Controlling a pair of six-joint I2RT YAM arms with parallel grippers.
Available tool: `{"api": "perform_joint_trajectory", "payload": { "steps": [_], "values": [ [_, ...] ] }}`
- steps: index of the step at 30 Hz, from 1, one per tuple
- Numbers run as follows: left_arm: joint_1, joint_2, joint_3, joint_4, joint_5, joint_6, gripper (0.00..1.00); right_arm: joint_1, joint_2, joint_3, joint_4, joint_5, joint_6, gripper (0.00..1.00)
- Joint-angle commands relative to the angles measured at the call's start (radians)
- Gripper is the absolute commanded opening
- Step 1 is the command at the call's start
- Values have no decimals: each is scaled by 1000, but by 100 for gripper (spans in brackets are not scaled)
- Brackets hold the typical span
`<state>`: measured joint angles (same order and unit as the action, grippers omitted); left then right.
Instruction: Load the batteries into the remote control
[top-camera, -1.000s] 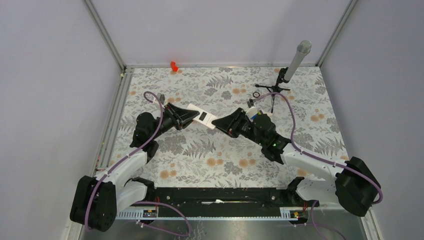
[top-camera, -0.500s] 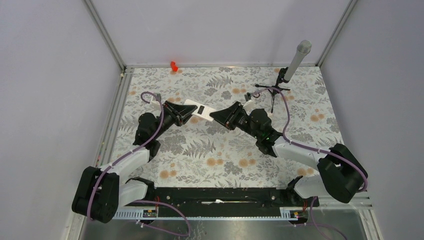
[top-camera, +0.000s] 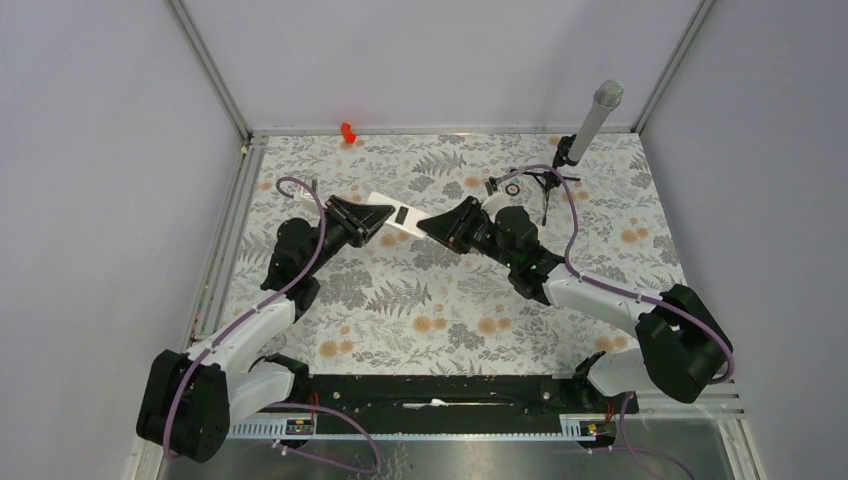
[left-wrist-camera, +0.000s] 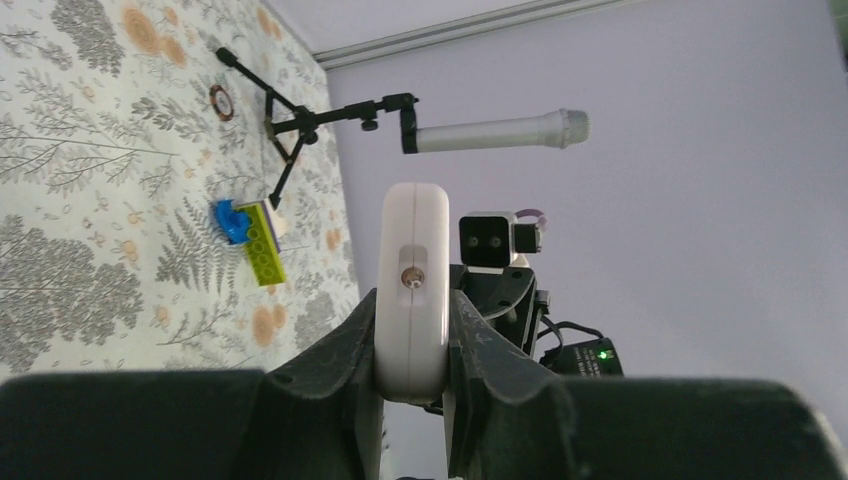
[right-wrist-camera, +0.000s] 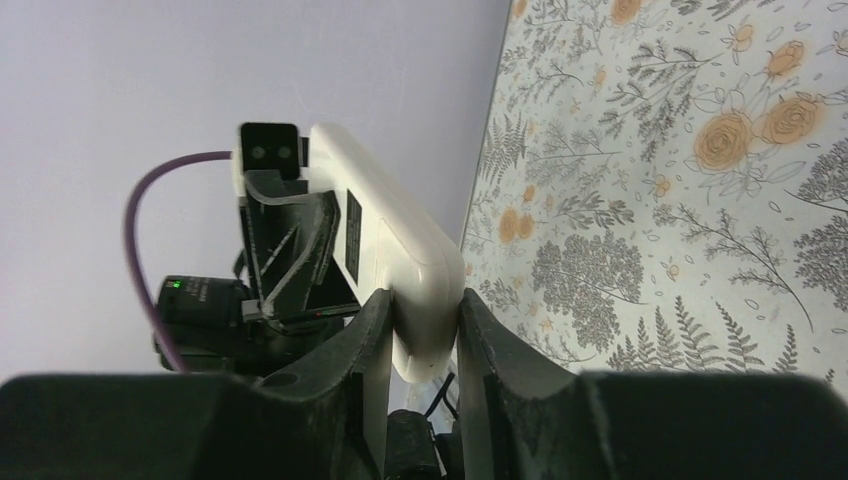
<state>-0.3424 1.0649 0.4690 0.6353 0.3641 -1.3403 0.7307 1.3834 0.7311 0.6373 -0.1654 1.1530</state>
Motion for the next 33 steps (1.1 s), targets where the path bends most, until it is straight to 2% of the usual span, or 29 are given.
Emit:
{"api": "perform_joint_trajectory", "payload": {
  "steps": [1, 5, 7, 11, 14, 19, 23, 26, 30, 33],
  "values": [
    [-77, -75, 136, -173, 251, 170, 0, 35, -49, 30, -79, -124, -142, 37],
    [-10, -87, 183, -261, 302, 263, 0, 1, -183, -37, -95, -149, -263, 69],
    [-3, -84, 207, -295, 339, 309, 0, -6, -253, -45, -125, -174, -376, 83],
    [-7, -105, 235, -323, 424, 399, 0, -20, -315, 40, -360, -185, -573, 90],
    [-7, -121, 268, -421, 460, 496, 0, -24, -333, 74, -420, -261, -678, 92],
    [-8, -133, 274, -371, 593, 519, 0, -25, -265, 148, -505, -450, -787, 90],
    [-11, -126, 279, -390, 647, 555, 0, -24, -147, 248, -581, -627, -770, 70],
    [-15, -112, 272, -387, 660, 559, 0, -23, -131, 240, -517, -736, -740, 60],
    [-15, -99, 267, -372, 661, 552, 0, -19, -147, 201, -445, -791, -736, 58],
    [-16, -90, 270, -369, 663, 550, 0, -17, -139, 206, -441, -821, -733, 53]
  ]
}}
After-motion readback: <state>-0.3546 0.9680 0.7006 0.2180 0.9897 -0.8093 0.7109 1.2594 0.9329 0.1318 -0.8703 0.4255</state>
